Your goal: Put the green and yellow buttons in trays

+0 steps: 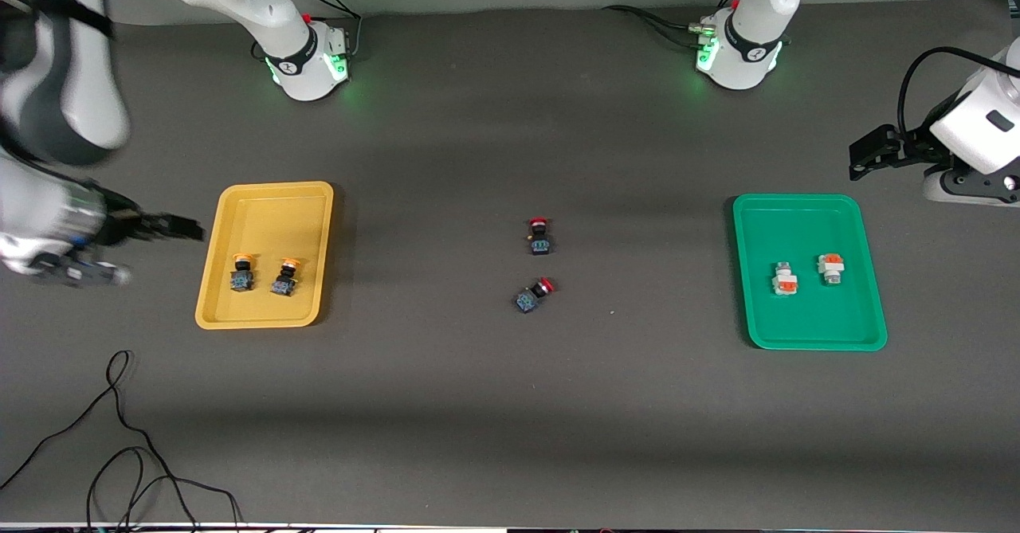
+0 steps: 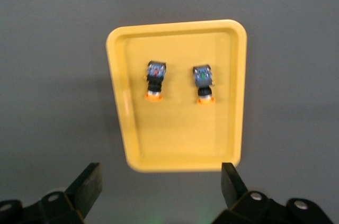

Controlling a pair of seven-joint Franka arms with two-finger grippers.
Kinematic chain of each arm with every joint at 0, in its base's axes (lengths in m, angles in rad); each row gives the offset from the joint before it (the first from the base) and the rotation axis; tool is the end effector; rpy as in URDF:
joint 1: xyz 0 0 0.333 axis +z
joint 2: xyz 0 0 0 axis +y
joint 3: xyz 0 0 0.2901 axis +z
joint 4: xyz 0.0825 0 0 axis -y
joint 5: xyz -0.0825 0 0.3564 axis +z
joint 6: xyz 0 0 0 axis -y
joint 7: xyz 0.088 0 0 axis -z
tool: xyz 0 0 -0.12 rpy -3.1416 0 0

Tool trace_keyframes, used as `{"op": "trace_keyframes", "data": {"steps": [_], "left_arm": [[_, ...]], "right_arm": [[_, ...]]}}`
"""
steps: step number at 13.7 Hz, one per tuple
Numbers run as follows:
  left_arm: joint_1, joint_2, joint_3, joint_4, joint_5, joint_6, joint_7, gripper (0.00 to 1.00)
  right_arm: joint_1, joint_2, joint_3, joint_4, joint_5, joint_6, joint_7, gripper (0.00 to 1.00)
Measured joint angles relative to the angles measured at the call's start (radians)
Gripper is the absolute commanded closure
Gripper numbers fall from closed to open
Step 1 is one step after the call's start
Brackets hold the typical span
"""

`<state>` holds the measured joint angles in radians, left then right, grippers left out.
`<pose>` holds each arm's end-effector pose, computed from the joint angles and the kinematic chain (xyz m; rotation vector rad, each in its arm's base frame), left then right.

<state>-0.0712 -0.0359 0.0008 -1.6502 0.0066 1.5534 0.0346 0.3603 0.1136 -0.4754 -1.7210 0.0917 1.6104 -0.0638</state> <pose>0.5110 -0.0352 0.5677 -3.1282 0.1645 0.0952 0.5366 -0.0428 0.4685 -3.0659 0.1036 0.3184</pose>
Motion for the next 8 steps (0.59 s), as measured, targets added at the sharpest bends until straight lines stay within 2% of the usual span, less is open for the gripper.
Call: {"op": "trace_keyframes", "data": {"steps": [3, 8], "left_arm": [[0.000, -0.003, -0.002, -0.001, 0.000, 0.000, 0.000, 0.00], [0.000, -0.004, -0.002, -0.001, 0.000, 0.001, 0.000, 0.00]], "right_arm": [[-0.001, -0.007, -0.048, 0.183, 0.000, -0.208, 0.001, 0.00], [0.003, -0.004, -0.059, 0.247, -0.003, -0.261, 0.001, 0.00]]}}
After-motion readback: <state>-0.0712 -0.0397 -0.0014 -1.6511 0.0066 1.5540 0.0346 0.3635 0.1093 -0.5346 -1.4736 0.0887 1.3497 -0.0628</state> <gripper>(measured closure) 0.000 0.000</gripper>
